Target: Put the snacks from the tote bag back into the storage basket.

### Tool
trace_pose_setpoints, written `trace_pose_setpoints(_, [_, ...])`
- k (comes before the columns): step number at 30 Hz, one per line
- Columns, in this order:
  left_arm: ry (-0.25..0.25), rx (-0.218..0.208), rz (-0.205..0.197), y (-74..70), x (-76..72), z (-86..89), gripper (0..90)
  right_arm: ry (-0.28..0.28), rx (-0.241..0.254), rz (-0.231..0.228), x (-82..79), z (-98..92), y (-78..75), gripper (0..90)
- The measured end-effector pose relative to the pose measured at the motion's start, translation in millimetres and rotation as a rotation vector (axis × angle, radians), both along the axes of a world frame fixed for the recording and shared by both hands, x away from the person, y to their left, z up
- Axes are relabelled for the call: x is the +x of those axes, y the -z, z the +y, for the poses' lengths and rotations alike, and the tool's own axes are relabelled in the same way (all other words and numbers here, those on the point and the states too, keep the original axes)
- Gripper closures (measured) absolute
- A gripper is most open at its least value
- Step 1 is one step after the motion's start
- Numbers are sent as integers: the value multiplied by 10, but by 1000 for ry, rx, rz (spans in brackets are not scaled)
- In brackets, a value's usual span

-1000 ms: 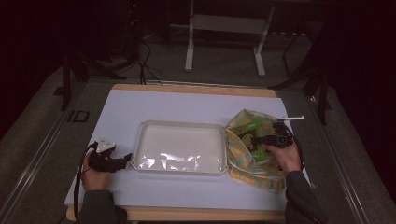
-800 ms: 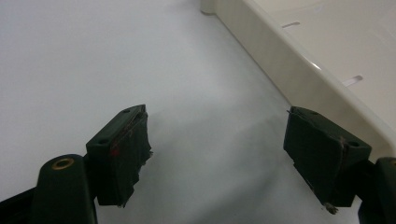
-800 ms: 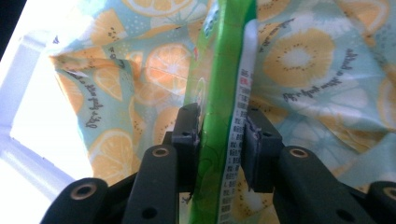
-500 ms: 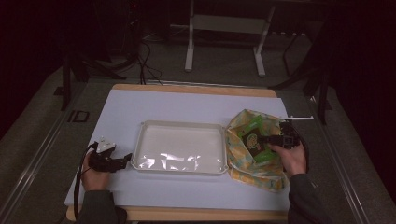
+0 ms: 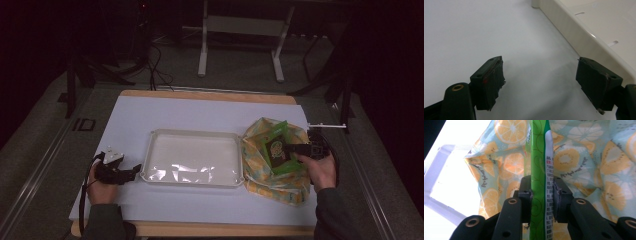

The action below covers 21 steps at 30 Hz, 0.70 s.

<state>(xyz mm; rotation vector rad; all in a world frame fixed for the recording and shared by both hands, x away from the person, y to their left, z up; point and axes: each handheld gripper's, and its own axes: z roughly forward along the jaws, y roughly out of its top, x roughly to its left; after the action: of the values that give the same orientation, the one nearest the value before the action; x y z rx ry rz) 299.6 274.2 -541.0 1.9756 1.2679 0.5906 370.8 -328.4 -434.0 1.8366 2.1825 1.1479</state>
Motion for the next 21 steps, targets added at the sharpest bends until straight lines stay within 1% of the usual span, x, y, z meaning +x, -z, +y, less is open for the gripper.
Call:
trace_pose_setpoints(8, [0,-1,0,0,0,0,227,1,6,-9,-22,-24,-64,726])
trace_pose_setpoints(12, [1,1,-1,0,-1,-1,227,0,26,-15,-31,-47,-115,727])
trace_pose_setpoints(15, [1,1,-1,-1,-1,0,227,4,23,-16,-36,-56,-130,727])
trace_pose_setpoints(21, [1,1,-1,0,0,-1,227,3,36,-22,-53,-98,-170,727])
